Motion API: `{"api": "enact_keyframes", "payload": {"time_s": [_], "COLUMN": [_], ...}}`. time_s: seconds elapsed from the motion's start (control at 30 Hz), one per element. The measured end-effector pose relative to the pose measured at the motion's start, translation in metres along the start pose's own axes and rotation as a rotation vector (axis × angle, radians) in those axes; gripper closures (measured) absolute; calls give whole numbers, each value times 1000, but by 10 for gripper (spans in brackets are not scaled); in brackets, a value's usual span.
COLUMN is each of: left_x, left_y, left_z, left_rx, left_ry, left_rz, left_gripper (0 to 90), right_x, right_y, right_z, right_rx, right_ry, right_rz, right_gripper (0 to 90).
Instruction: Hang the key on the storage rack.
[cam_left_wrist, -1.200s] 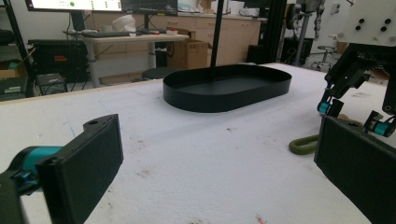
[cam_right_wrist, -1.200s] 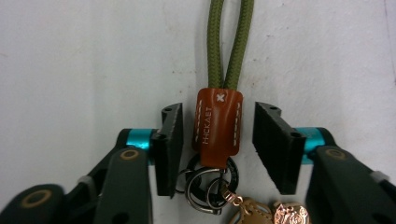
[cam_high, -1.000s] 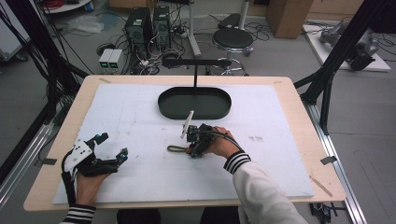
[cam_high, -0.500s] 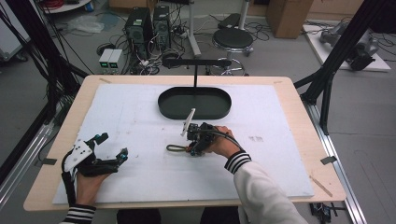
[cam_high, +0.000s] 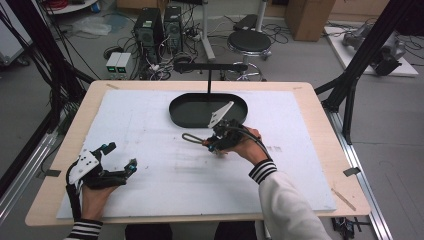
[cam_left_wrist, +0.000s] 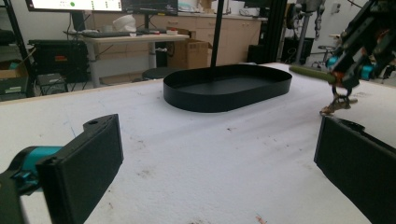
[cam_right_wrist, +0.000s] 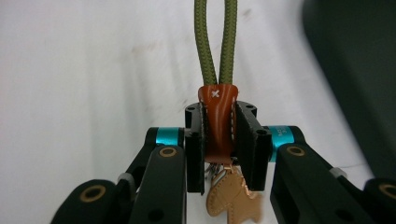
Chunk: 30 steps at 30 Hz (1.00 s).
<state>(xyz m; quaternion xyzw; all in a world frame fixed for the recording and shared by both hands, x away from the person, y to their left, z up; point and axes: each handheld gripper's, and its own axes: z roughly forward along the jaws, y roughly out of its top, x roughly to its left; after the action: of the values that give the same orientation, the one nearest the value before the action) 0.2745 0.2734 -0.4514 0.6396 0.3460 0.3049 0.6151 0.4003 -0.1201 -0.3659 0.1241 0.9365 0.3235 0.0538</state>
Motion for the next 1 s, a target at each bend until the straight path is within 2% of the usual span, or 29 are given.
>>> {"api": "enact_keyframes", "payload": {"time_s": [0.03, 0.07, 0.1, 0.2, 0.27, 0.3, 0.5, 0.6, 0.73, 0.9, 0.93, 0.97, 1.0], "left_x": [0, 0, 0, 0, 0, 0, 0, 0, 0, 0, 0, 0, 0], "left_y": [0, 0, 0, 0, 0, 0, 0, 0, 0, 0, 0, 0, 0], "left_z": [0, 0, 0, 0, 0, 0, 0, 0, 0, 0, 0, 0, 0], "left_rx": [0, 0, 0, 0, 0, 0, 0, 0, 0, 1, 1, 1, 1], "left_ry": [0, 0, 0, 1, 1, 1, 1, 1, 2, 2, 2, 2, 2], "left_rz": [0, 0, 0, 1, 2, 1, 1, 1, 1, 1, 2, 2, 3], "left_gripper": [17, 17, 17, 17, 17, 17, 17, 17, 17, 17, 17, 17, 17], "right_x": [-2, -2, -6, -9, -12, -14, -23, -26, -31, -35, -35, -37, -38], "right_y": [-1, -1, -4, -5, -7, -8, -14, -16, -20, -25, -25, -28, -29], "right_z": [-4, -4, -13, -19, -25, -30, -43, -47, -55, -62, -62, -66, -68], "right_rx": [-29, -29, -87, -121, -165, -200, -329, -362, -424, -467, -467, -491, -500], "right_ry": [-8, -8, -21, -42, -63, -90, -142, -168, -246, -326, -326, -362, -377], "right_rz": [10, 10, 56, 73, 91, 104, 176, 191, 223, 255, 255, 268, 277], "right_gripper": [747, 747, 747, 747, 747, 747, 747, 746, 746, 746, 746, 746, 746]}}
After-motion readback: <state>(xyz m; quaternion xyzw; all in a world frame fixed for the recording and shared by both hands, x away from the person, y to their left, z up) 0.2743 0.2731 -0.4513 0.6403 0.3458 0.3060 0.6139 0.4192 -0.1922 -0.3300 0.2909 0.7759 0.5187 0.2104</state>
